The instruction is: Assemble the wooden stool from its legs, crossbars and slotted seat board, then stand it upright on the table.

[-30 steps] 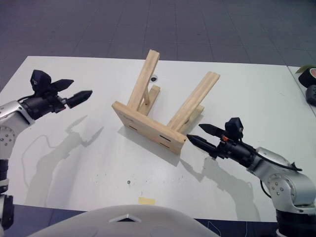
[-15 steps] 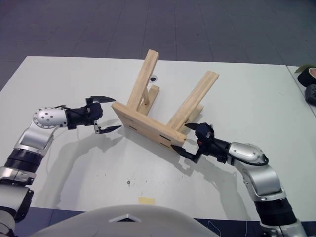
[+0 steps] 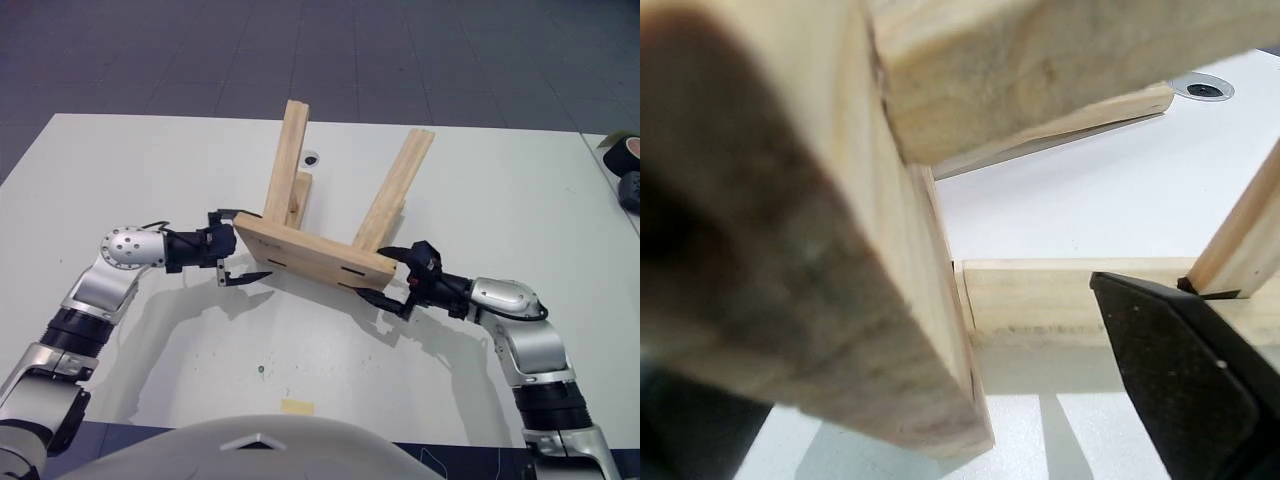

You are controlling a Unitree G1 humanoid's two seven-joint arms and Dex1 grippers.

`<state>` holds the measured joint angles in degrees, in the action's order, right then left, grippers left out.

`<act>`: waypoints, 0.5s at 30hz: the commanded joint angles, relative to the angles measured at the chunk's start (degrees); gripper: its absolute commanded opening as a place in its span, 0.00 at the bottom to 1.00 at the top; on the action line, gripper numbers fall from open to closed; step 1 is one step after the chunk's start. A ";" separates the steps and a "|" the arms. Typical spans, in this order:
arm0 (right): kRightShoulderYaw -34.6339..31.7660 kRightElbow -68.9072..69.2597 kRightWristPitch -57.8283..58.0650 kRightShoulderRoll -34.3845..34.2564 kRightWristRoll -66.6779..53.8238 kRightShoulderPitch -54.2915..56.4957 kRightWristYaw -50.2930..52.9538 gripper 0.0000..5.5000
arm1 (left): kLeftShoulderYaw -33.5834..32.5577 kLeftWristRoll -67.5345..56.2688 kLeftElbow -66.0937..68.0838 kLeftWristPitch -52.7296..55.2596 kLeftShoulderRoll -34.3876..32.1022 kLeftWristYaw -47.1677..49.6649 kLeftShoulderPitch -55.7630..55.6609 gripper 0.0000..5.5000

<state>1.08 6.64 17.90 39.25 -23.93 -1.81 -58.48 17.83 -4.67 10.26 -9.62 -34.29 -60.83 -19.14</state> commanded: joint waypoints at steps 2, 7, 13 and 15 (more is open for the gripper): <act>-0.25 -1.27 0.41 1.32 -0.24 0.06 -2.69 0.75 | -0.28 -1.62 -3.50 3.43 -1.13 -2.97 2.03 0.81; 0.20 -1.80 0.15 1.83 0.21 -2.04 -4.52 0.61 | -0.91 -2.44 -5.69 5.01 -1.53 -3.42 4.18 0.66; 0.58 -1.11 1.48 1.04 -0.77 -1.54 -5.07 0.42 | -0.51 -3.19 -7.54 7.21 -1.69 -4.61 5.10 0.47; -0.17 -0.02 4.70 1.24 -3.56 -1.42 -5.79 0.38 | -0.95 -6.48 -11.04 12.16 -2.96 -6.97 5.54 0.42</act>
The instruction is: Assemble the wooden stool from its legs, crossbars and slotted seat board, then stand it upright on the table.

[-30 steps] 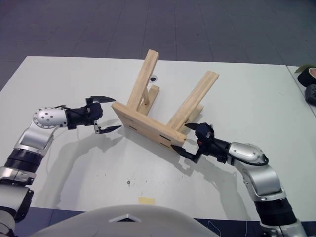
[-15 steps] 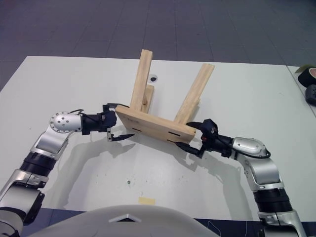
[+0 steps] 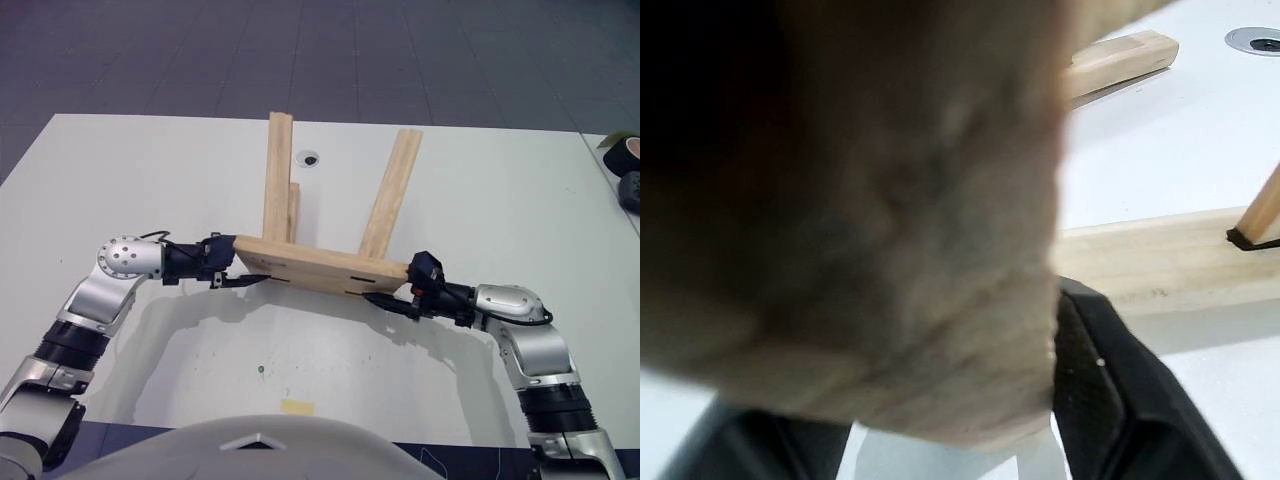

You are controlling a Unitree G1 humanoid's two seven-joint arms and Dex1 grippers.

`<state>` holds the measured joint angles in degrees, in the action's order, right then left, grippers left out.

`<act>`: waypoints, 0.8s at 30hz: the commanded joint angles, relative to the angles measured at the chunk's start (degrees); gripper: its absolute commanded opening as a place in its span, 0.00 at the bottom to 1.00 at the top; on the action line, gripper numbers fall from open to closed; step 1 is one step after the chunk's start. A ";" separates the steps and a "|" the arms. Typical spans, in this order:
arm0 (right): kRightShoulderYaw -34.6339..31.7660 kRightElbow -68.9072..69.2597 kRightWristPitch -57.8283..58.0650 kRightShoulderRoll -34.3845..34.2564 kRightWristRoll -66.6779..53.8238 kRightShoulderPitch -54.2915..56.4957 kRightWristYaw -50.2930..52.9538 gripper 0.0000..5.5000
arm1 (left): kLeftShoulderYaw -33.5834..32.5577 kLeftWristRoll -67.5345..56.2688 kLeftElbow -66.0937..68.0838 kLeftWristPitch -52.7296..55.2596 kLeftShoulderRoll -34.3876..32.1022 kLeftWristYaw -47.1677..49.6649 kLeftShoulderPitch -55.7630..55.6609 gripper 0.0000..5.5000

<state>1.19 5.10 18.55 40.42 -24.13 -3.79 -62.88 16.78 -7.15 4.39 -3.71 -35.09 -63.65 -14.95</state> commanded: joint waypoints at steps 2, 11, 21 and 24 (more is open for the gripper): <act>-2.97 5.30 14.39 1.21 -12.97 0.61 -3.57 0.38 | -1.72 -10.10 -10.11 14.72 -3.79 -6.23 1.58 0.38; -15.15 13.75 20.58 -5.53 -73.08 10.03 30.96 0.38 | -23.92 -76.16 -13.26 54.83 -4.55 24.42 -15.60 0.36; -14.04 15.19 3.79 -14.82 -80.64 20.77 61.30 0.38 | -17.55 -94.25 -12.12 42.65 3.67 70.49 -22.42 0.36; -15.00 12.84 2.65 -16.58 -78.55 23.56 67.21 0.46 | -16.49 -94.99 -9.50 42.39 5.86 77.80 -21.20 0.35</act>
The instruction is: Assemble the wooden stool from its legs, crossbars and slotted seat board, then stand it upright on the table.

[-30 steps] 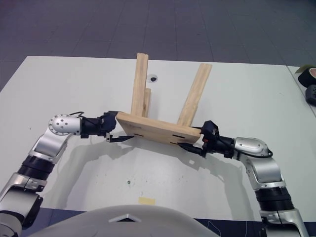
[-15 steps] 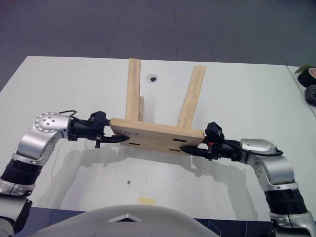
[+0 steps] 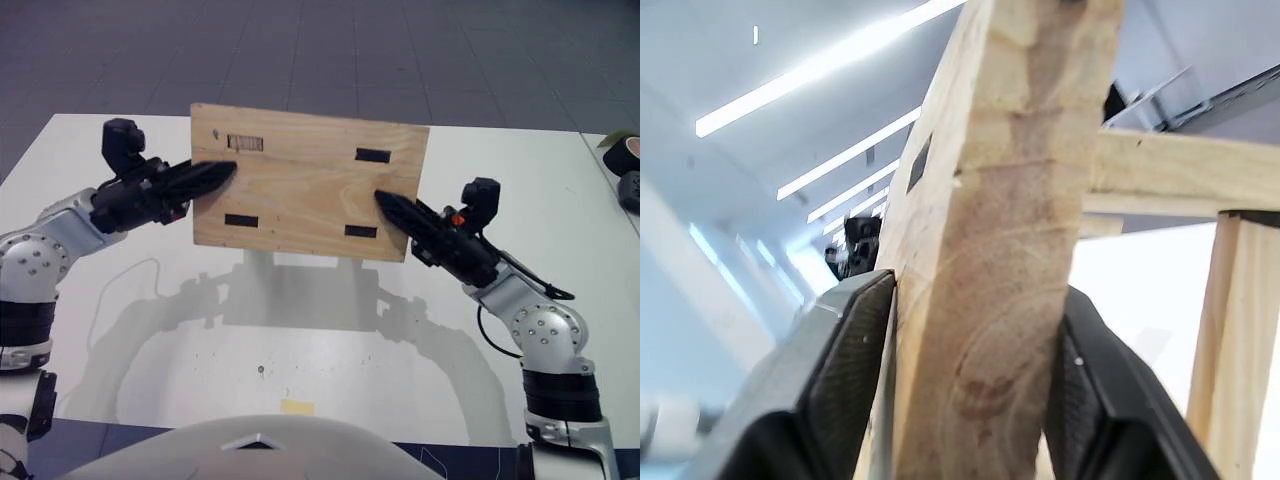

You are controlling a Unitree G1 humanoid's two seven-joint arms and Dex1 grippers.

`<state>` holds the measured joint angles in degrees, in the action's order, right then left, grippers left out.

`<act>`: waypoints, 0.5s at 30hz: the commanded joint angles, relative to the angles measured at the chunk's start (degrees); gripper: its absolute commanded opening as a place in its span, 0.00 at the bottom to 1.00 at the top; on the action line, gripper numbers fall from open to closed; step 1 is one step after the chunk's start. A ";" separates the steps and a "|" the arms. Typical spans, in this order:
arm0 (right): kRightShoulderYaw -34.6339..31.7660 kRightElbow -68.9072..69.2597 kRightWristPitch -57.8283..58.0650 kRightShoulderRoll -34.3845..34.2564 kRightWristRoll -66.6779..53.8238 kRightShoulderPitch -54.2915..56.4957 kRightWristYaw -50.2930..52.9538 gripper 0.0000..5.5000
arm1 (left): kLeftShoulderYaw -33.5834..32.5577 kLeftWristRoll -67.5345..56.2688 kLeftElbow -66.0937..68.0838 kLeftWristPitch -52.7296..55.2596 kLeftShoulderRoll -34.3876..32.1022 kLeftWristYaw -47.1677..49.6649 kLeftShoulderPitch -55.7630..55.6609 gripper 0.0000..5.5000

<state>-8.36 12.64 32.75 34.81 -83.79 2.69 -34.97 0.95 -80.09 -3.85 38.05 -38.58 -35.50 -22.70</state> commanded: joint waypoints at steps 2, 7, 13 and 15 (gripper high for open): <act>-6.09 4.05 -12.01 -12.21 -17.15 17.75 42.00 0.53 | -0.84 -22.26 1.35 0.30 11.13 52.57 -13.50 0.33; -7.01 3.35 -13.24 -15.38 -13.67 17.07 46.21 0.67 | -2.91 -23.22 7.36 -0.44 13.02 59.77 -13.21 0.40; -6.70 4.97 -13.18 -18.08 -8.57 13.89 47.87 0.85 | -8.12 -24.39 10.47 0.08 13.61 62.89 -14.27 0.60; -6.95 6.07 -13.70 -18.69 -4.57 12.49 48.47 0.92 | -9.28 -20.49 8.54 0.42 13.53 62.30 -13.78 0.66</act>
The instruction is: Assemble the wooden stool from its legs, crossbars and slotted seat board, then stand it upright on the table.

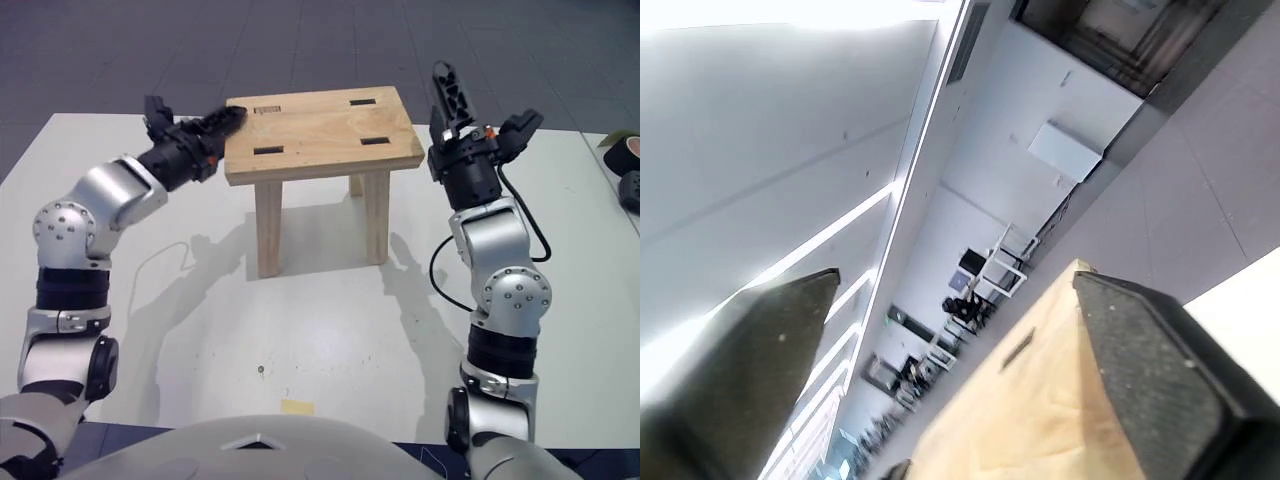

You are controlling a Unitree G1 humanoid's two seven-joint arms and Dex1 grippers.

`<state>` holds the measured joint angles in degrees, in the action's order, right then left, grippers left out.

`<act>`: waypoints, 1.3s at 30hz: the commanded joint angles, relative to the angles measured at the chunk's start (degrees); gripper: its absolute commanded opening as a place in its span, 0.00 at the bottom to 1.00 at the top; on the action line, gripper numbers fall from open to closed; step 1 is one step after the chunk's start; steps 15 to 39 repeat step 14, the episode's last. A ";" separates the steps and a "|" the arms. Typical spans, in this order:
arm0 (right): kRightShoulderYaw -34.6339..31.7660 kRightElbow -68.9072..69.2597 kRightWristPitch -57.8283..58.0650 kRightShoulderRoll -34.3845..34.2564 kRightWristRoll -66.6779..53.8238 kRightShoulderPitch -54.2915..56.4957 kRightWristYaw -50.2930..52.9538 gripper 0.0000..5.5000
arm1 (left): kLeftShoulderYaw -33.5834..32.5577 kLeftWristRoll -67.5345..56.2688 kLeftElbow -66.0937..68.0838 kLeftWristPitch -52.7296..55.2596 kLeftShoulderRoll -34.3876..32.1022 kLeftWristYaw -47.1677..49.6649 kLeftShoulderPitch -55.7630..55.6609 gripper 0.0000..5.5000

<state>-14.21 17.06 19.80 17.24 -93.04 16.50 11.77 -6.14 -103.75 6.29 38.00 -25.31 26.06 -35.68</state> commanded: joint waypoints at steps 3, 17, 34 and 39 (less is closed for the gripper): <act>-2.56 1.96 -4.11 -1.42 16.16 -4.24 2.93 0.98 | -3.84 19.10 -8.29 -3.87 -4.31 -3.66 4.44 0.75; 5.68 -10.72 -13.58 -3.92 61.99 -14.44 5.55 0.98 | 6.15 66.63 -1.67 -17.37 -7.88 -15.43 4.01 0.98; 5.68 -10.72 -13.58 -3.92 61.99 -14.44 5.55 0.98 | 6.15 66.63 -1.67 -17.37 -7.88 -15.43 4.01 0.98; 5.68 -10.72 -13.58 -3.92 61.99 -14.44 5.55 0.98 | 6.15 66.63 -1.67 -17.37 -7.88 -15.43 4.01 0.98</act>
